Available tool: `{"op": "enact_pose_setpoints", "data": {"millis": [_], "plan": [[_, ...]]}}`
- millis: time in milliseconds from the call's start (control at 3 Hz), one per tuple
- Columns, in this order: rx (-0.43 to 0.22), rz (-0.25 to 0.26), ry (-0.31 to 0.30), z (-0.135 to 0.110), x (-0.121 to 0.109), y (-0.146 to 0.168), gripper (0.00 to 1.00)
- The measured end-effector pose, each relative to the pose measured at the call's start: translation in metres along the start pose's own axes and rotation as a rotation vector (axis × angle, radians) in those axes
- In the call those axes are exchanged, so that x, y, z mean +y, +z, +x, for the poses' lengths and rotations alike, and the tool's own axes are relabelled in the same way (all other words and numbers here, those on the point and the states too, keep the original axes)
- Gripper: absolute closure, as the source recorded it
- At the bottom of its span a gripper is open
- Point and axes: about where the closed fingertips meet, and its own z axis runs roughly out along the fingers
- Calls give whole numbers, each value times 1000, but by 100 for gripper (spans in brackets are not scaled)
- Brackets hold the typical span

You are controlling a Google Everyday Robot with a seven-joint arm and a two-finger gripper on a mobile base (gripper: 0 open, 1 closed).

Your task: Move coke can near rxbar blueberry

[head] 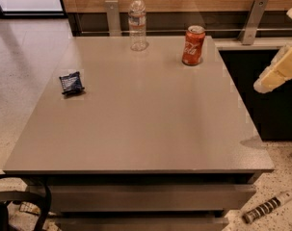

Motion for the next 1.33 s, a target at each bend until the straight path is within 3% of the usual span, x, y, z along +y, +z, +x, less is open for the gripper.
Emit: {"op": "enact_pose_setpoints", "data": {"millis": [667, 1333], "plan": [[-324, 70, 161, -19, -35, 47, 0], [-569, 89, 269, -38, -53, 85, 0]]}}
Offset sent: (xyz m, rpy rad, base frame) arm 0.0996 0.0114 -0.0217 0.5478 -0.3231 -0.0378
